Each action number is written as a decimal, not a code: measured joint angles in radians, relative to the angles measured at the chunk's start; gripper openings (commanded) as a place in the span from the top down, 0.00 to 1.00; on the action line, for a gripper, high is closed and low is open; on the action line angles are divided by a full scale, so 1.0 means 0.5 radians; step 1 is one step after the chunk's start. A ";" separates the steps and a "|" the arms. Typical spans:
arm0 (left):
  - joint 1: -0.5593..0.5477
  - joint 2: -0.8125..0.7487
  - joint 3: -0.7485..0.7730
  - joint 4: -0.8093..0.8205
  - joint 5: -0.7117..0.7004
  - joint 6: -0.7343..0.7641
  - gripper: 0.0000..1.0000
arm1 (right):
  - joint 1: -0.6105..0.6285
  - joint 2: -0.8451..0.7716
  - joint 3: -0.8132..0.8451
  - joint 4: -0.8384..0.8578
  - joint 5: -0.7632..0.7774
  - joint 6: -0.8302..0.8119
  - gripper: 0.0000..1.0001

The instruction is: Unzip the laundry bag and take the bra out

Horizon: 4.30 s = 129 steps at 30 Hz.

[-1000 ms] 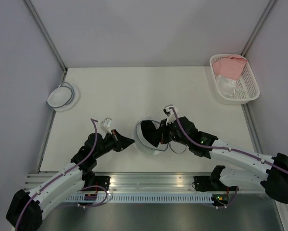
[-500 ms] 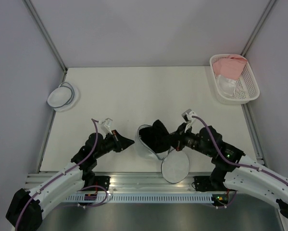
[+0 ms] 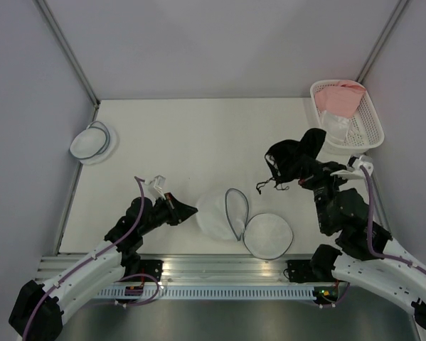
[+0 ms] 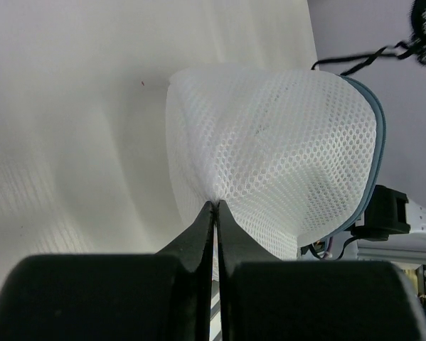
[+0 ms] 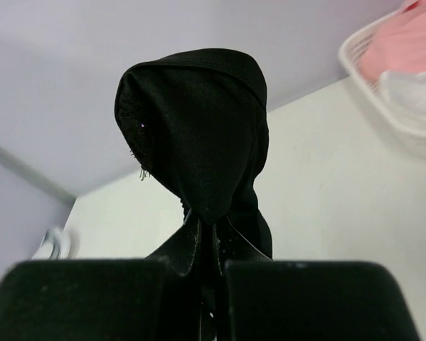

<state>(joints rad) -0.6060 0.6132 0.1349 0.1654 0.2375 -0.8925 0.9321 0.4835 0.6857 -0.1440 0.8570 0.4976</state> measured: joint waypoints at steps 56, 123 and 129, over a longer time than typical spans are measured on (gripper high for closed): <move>0.013 0.233 -0.008 0.138 0.111 0.000 0.98 | -2.277 3.596 2.687 -0.703 -0.578 -0.156 0.92; 0.022 -1.210 -0.114 -0.833 -0.404 -0.287 0.98 | 0.266 0.534 -0.826 -0.597 -0.650 1.604 1.00; 0.022 -1.147 -0.116 -0.812 -0.304 -0.271 0.87 | 0.275 0.440 -0.414 -1.082 -0.320 1.617 0.99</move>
<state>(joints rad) -0.5949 0.0399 0.0769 -0.2405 0.0856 -1.0279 1.0695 0.7036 0.4789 -0.6849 0.6968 1.3060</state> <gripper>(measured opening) 0.031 0.011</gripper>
